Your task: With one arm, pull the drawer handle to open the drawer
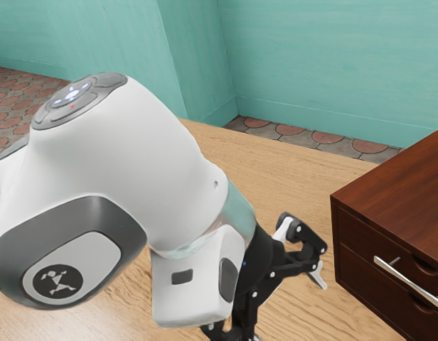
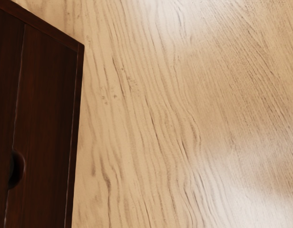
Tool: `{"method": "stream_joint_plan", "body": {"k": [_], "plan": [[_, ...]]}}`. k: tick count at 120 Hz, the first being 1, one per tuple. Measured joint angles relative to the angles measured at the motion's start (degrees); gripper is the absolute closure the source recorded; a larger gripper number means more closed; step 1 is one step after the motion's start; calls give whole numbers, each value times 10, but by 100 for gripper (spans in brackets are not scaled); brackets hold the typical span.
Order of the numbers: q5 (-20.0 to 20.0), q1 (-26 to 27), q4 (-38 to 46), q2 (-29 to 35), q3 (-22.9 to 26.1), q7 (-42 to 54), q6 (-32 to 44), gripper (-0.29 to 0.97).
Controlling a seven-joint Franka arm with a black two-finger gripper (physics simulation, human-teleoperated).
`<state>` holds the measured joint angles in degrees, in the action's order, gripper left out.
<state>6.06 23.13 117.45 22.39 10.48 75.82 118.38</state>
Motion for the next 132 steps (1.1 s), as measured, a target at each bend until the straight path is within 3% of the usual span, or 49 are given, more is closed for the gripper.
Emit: {"method": "stream_joint_plan", "body": {"k": [34,92,132], "plan": [[21,0,-2,-28,33,-23,63,0],[-8,-2,-1,-41,37,-96,74,0],[-24,-2,-1,-44,71,-156,80,0]]}}
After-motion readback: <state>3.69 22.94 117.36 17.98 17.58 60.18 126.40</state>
